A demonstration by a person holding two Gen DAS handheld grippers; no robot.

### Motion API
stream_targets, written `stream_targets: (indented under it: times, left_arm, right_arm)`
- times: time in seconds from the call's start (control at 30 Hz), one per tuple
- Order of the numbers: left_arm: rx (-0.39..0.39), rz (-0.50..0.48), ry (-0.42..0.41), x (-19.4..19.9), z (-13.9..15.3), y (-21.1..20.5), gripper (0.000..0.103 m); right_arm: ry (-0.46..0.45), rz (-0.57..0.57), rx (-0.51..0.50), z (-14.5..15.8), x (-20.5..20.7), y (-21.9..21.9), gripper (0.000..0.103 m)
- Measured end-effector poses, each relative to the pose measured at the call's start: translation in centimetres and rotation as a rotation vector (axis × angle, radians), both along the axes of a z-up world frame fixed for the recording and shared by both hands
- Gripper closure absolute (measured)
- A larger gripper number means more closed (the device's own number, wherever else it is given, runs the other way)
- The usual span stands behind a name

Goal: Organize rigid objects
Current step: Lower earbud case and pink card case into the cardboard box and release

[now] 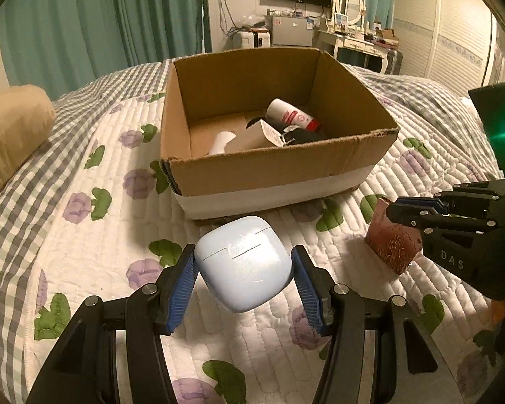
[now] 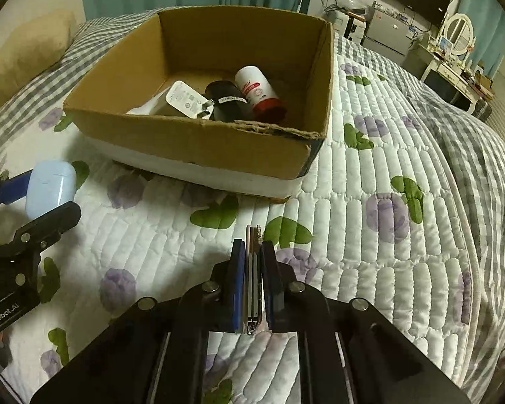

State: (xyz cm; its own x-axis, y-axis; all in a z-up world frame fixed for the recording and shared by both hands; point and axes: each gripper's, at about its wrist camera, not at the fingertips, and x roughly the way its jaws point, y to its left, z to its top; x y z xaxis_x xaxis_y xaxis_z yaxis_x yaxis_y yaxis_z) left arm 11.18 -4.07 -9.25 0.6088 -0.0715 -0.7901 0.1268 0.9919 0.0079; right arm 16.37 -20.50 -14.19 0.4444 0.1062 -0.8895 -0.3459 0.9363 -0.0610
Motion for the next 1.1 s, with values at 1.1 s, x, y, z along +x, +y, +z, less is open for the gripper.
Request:
stream_targets:
  times: [1.1]
  left_arm:
    - [-0.015,0.013,-0.112,14.9,6.8,-0.3,0.046]
  right_arm:
    - [-0.298,0.066,0.076,13.6,12.2,3.6,0.094]
